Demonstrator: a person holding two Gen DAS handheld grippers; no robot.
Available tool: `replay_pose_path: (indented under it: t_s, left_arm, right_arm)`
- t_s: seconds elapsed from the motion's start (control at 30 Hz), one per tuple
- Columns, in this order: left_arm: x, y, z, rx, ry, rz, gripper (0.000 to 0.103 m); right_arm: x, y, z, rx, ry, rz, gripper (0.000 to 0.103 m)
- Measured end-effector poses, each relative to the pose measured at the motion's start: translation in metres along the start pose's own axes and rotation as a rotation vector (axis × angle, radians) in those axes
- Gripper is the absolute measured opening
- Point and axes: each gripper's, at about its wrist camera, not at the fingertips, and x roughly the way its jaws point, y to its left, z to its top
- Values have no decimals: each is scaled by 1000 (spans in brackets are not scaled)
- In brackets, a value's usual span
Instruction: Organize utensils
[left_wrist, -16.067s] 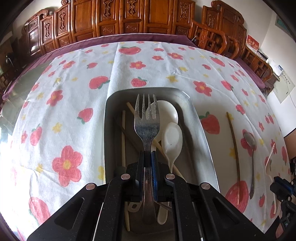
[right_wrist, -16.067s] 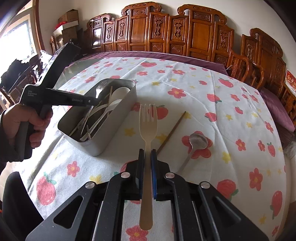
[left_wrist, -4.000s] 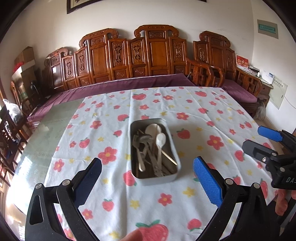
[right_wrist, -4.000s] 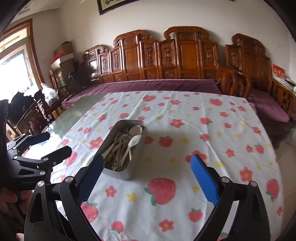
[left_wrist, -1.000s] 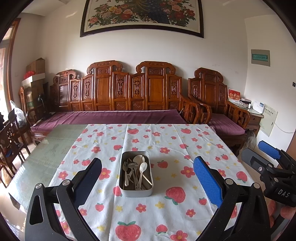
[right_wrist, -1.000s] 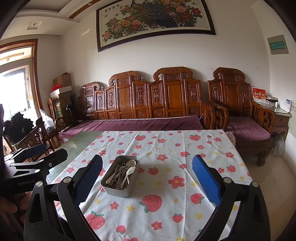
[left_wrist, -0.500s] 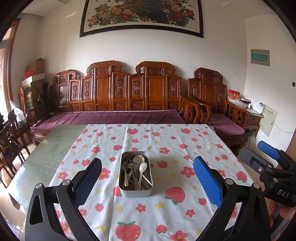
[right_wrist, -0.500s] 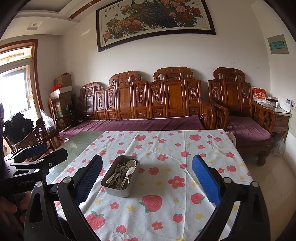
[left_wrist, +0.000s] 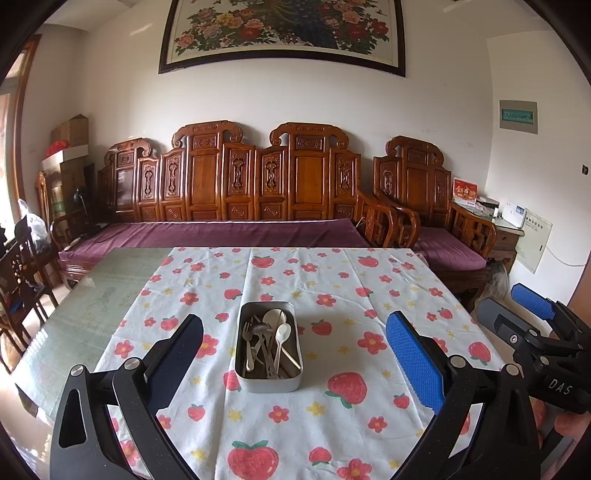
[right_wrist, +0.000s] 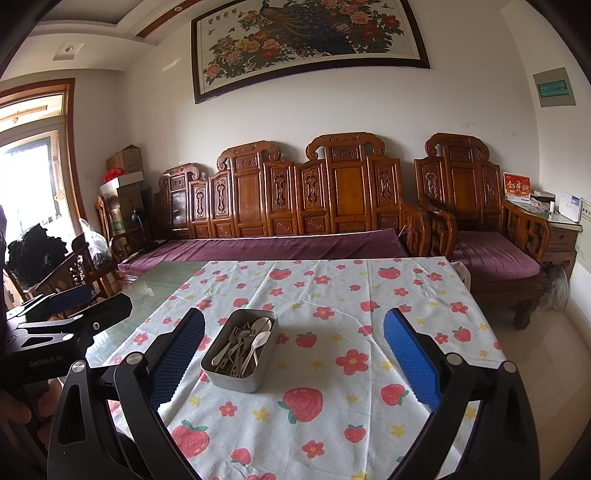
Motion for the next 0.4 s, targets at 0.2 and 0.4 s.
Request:
replay_pose_path:
  t_s: [0.2,0.4]
  left_arm:
    - [0,1,0,0,0,1,96]
    - [0,0,-2,-5,2,3,96]
  right_arm:
    - [1,3,-2,2,-1,2,98]
    - [1,4,-2,2,-1,2,98]
